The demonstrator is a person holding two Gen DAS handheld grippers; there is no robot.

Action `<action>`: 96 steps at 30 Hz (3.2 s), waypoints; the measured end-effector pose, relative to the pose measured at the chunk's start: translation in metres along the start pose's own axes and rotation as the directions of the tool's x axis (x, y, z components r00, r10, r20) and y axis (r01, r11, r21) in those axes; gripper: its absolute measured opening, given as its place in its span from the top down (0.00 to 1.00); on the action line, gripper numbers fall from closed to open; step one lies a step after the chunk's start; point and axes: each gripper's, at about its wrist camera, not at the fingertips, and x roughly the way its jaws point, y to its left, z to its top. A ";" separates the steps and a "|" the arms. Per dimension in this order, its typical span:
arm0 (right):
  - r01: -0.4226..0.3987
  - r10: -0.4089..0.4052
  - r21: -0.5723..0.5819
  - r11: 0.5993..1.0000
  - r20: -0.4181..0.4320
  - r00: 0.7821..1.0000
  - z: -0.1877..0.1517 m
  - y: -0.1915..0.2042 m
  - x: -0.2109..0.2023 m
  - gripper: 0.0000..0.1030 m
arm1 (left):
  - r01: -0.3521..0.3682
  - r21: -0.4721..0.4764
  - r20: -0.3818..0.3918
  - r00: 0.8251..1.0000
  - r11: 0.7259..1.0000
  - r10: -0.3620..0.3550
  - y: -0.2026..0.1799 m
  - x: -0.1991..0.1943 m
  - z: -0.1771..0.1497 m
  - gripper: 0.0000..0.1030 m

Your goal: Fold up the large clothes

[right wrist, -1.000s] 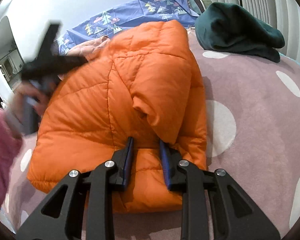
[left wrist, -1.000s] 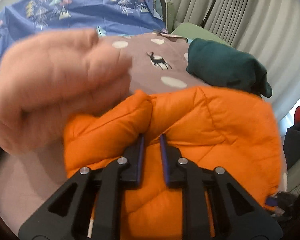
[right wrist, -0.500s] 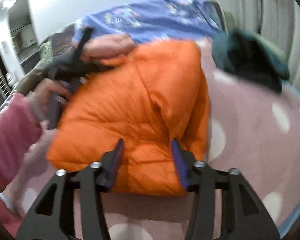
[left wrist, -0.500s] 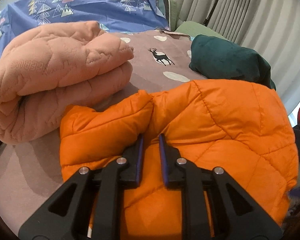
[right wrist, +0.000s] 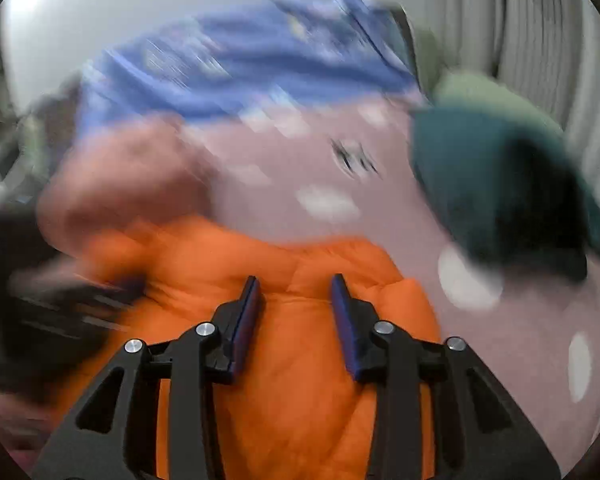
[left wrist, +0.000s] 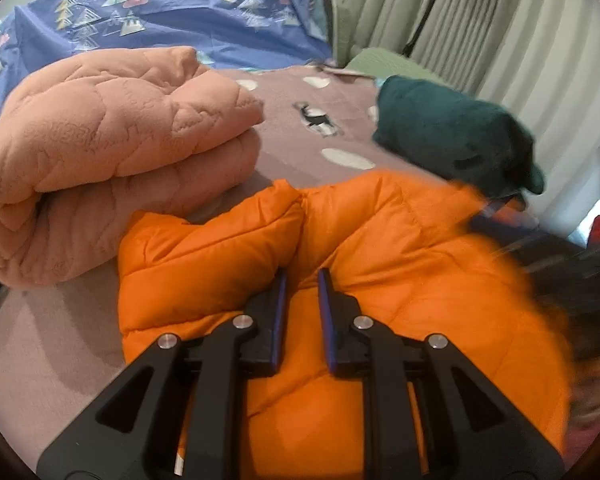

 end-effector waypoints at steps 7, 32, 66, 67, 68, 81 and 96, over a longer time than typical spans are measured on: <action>-0.051 0.051 0.026 0.998 0.007 0.999 -0.009 -0.004 0.003 0.61 | 0.062 -0.041 0.048 0.997 0.997 -0.060 0.017 -0.012 -0.002 0.83; -0.134 0.138 0.109 0.985 -0.031 0.990 -0.011 -0.016 0.018 0.61 | 0.105 -0.095 0.051 0.994 0.990 -0.101 0.052 0.007 -0.009 0.84; -0.139 0.143 0.110 0.984 -0.028 0.989 -0.012 -0.016 0.019 0.60 | -0.128 0.069 0.102 0.987 0.989 0.121 -0.016 -0.088 -0.018 0.34; -0.140 0.144 0.111 0.984 -0.027 0.989 -0.012 -0.016 0.018 0.60 | -0.126 0.091 0.111 0.987 0.988 0.115 -0.023 -0.103 -0.030 0.31; -0.141 0.144 0.111 0.984 -0.024 0.989 -0.012 -0.016 0.018 0.60 | -0.120 0.113 0.115 0.988 0.986 0.108 -0.029 -0.117 -0.044 0.30; -0.136 0.138 0.108 0.985 -0.011 0.990 -0.013 -0.017 0.013 0.60 | -0.194 0.410 0.019 0.979 0.891 0.205 -0.129 -0.120 -0.174 0.24; -0.154 0.156 0.128 0.980 -0.004 0.988 -0.016 -0.020 0.014 0.60 | -0.235 0.289 -0.033 0.966 0.928 0.255 -0.082 -0.131 -0.178 0.32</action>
